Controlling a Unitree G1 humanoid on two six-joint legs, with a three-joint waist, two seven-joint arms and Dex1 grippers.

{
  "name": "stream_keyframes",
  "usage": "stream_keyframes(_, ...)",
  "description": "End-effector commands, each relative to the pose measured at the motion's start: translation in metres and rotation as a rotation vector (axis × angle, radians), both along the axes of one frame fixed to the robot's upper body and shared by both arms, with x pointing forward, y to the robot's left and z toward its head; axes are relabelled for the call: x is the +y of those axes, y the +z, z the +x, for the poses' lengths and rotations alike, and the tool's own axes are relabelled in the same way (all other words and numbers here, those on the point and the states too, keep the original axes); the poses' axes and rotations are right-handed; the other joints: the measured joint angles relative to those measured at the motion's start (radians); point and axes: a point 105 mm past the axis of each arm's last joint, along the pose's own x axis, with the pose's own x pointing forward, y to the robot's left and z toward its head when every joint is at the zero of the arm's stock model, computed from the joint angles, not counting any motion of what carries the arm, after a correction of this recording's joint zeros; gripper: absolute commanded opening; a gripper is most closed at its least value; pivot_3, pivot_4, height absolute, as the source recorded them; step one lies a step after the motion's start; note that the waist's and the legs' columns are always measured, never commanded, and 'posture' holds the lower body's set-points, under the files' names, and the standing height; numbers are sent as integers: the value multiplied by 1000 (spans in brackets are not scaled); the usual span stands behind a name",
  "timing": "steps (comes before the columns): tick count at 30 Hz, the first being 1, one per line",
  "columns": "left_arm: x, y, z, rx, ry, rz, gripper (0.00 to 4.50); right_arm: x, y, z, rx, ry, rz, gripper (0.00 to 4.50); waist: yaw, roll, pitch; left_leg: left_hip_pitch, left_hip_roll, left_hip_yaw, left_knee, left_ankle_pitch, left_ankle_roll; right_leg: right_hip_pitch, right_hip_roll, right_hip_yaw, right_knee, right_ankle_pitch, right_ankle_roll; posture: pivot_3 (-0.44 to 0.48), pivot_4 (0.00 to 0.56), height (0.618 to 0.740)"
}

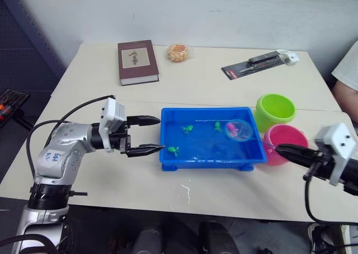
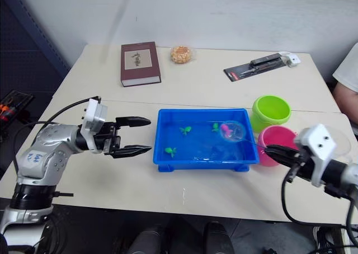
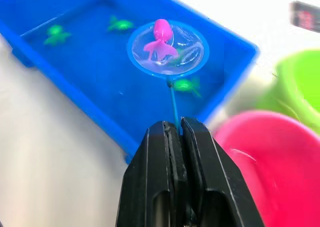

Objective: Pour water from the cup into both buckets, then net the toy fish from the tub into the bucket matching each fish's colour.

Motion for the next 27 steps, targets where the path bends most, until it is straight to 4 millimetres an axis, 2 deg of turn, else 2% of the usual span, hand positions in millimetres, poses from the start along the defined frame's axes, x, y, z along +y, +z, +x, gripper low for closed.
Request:
stream_keyframes(1, -9, 4, 1, -26, -53, -7, 4439, -18, 15, -16, -73, -81, -49, 0, 3, 0, 0, 1, 0, 0, 0, 0, 0, 0, 0, 0, 0, 0, 0, 0, 150, 738)
stream_keyframes(4, -14, 2, 3, -23, -78, -4, 4439, -36, 13, -27, -82, -162, -43, 0, 4, 0, 0, 0, 0, 0, 0, 0, 0, 0, 1, 0, 0, 0, 0, 0, 150, 738)
stream_keyframes(8, -19, 0, 5, -13, -98, -10, 4439, -65, 7, -41, -121, -272, -202, 0, 5, 0, 0, 0, 0, 1, 0, 0, 0, 0, 1, 1, 0, 0, 0, 0, 150, 738)
stream_keyframes(11, -24, -1, 5, -12, -108, -17, 4439, -77, -1, -44, -178, -306, -332, 0, 3, 0, 0, 1, 0, 1, 0, 0, 0, 0, 1, 2, 0, 0, 0, 0, 150, 738)
stream_keyframes(17, -31, -2, 5, -14, -114, -27, 4439, -81, -11, -41, -337, -311, -599, 0, -4, 0, 0, 2, 0, 2, 0, 0, 0, 0, 1, 3, 0, 0, 0, 0, 150, 738)
stream_keyframes(19, -32, -2, 5, -14, -111, -32, 4439, -83, -7, -40, -412, -333, -691, 0, -6, 0, 0, 2, 0, 2, 0, 0, 0, 0, 1, 3, 0, 0, 0, 0, 150, 738)
stream_keyframes(23, -34, 1, 9, -24, -83, -55, 4439, -81, -7, -38, -504, -284, -966, 0, -8, 1, -1, 2, 0, 2, 0, 0, 0, 0, 1, 3, 0, 0, 0, 0, 150, 738)
stream_keyframes(27, -34, 0, 9, -28, -56, -68, 4439, -74, -12, -40, -601, -240, -1128, 0, -13, 1, -1, 2, 0, 2, 0, 0, 0, 0, 1, 3, 0, 0, 0, 0, 150, 738)
